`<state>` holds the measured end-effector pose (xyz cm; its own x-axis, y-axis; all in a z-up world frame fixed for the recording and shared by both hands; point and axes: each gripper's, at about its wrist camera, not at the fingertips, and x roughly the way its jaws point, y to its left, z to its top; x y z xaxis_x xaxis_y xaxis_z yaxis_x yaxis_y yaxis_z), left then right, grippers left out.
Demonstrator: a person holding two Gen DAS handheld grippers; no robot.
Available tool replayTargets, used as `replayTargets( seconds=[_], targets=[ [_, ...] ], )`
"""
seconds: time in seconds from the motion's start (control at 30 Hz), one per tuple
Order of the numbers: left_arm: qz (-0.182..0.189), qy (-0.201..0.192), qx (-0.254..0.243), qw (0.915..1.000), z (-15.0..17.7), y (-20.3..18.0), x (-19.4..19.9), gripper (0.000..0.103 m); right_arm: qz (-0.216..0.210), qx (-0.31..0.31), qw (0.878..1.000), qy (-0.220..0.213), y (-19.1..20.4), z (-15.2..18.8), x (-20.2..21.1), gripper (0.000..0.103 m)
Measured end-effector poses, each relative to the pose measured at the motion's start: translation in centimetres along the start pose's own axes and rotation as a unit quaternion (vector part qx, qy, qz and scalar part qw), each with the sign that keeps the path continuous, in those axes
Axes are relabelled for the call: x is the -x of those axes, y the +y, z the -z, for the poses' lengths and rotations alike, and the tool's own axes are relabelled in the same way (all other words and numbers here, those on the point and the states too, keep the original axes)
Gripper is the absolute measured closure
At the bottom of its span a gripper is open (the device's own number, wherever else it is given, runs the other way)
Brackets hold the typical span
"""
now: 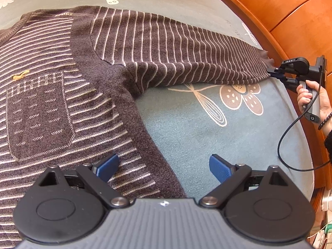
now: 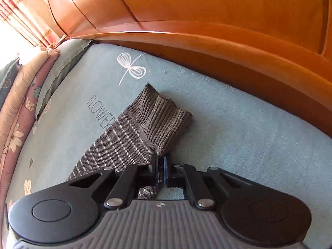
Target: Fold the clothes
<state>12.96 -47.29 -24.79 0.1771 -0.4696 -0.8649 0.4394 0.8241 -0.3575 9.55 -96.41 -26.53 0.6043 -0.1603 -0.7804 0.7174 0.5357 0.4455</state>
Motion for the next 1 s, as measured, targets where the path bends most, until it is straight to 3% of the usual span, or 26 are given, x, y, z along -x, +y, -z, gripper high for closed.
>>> replayTargets(
  seconds=[0.17, 0.23, 0.3, 0.37, 0.43, 0.5, 0.53, 0.6, 0.7, 0.8, 0.87, 1.0],
  targets=[
    [0.002, -0.004, 0.005, 1.0000, 0.0, 0.1, -0.2, 0.009, 0.010, 0.025, 1.000, -0.006, -0.2, -0.3, 1.6, 0.096],
    [0.002, -0.004, -0.002, 1.0000, 0.1, 0.1, -0.2, 0.009, 0.060, 0.054, 0.997, 0.010, 0.3, -0.2, 1.3, 0.087],
    [0.000, -0.003, -0.016, 0.9999, 0.3, 0.0, -0.3, 0.009, 0.094, 0.101, 0.990, -0.008, 1.3, -0.1, 2.3, 0.085],
    [-0.006, -0.003, -0.030, 0.9995, 0.5, -0.2, -0.5, 0.008, 0.057, 0.171, 0.983, -0.034, 3.6, 0.1, 3.8, 0.085],
    [-0.008, -0.001, -0.042, 0.9991, 0.7, -0.5, -0.6, 0.003, 0.008, 0.237, 0.971, -0.024, 6.5, 0.2, 3.4, 0.082],
    [-0.019, -0.001, -0.051, 0.9985, 0.8, -0.9, -0.8, 0.002, -0.050, 0.310, 0.949, 0.000, 10.0, 0.5, 2.1, 0.081],
    [-0.029, -0.001, -0.059, 0.9979, 0.9, -1.3, -0.9, 0.002, -0.076, 0.353, 0.933, 0.015, 12.3, 0.9, 0.9, 0.075],
    [-0.047, -0.002, -0.074, 0.9961, 1.1, -2.1, -0.9, 0.003, -0.091, 0.428, 0.899, 0.025, 15.9, 1.7, -1.4, 0.062],
    [-0.047, -0.005, -0.089, 0.9950, 1.8, -2.9, -0.7, 0.003, -0.114, 0.537, 0.834, 0.055, 20.4, 3.5, -4.1, 0.060],
    [-0.032, -0.003, -0.083, 0.9960, 2.2, -2.9, -0.4, 0.003, -0.118, 0.603, 0.785, 0.085, 22.8, 4.5, -5.4, 0.060],
    [-0.024, -0.005, -0.079, 0.9966, 2.3, -2.9, -0.3, 0.003, -0.120, 0.628, 0.761, 0.112, 23.7, 4.8, -6.0, 0.061],
    [-0.007, -0.006, -0.057, 0.9983, 2.2, -2.6, -0.2, 0.003, -0.140, 0.647, 0.735, 0.145, 24.5, 5.3, -6.2, 0.061]
  ],
)
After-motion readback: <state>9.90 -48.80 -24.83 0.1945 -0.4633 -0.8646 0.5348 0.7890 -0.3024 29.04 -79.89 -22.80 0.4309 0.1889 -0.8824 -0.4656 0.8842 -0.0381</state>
